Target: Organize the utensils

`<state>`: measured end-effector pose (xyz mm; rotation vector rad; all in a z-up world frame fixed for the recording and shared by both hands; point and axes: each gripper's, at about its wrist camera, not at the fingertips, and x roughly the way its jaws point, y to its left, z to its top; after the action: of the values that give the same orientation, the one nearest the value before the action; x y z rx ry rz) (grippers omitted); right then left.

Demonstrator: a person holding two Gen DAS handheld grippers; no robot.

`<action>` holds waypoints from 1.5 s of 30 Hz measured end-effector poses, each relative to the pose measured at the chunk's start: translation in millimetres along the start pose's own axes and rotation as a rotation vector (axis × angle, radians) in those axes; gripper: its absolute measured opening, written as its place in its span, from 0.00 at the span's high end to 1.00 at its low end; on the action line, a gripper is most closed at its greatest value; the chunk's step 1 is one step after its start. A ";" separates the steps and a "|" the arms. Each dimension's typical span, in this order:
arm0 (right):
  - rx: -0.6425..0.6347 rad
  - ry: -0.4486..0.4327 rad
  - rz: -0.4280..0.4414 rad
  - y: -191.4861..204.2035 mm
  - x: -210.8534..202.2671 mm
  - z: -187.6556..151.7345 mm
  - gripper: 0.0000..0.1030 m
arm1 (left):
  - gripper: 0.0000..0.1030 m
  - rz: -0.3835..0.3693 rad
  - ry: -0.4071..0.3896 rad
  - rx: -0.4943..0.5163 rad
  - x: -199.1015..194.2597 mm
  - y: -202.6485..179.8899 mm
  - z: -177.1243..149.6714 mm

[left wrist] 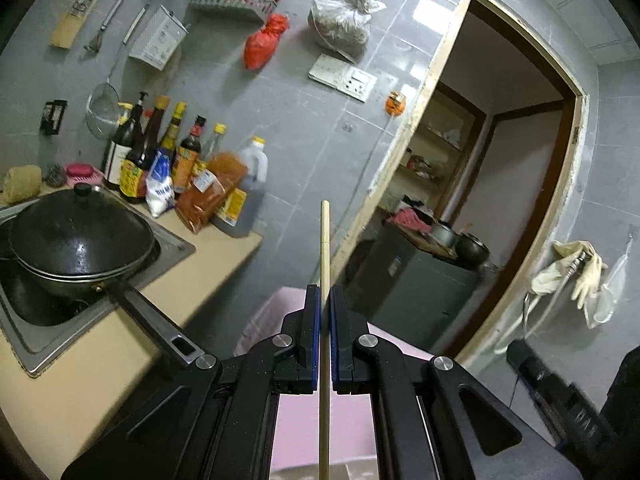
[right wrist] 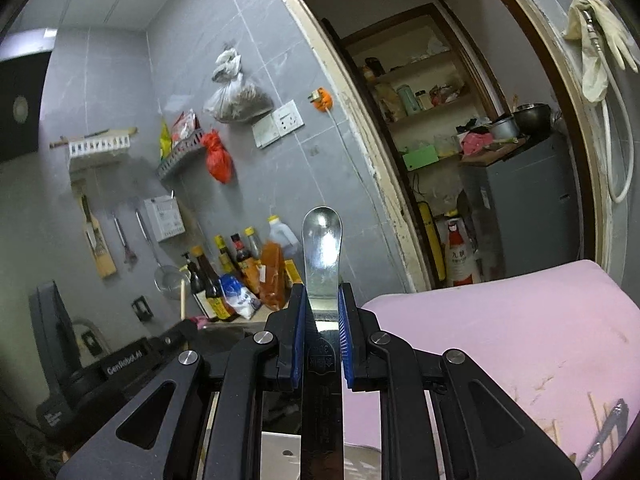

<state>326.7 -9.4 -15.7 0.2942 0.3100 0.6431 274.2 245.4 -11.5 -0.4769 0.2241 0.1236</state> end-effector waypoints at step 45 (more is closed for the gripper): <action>-0.133 0.015 -0.205 -74.5 -168.2 49.0 0.00 | 0.10 -0.032 0.060 0.261 -92.9 -144.5 -46.6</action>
<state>257.5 -179.6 34.2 0.1282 0.3055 0.4619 200.2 90.1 34.3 -0.2249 0.2872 0.0472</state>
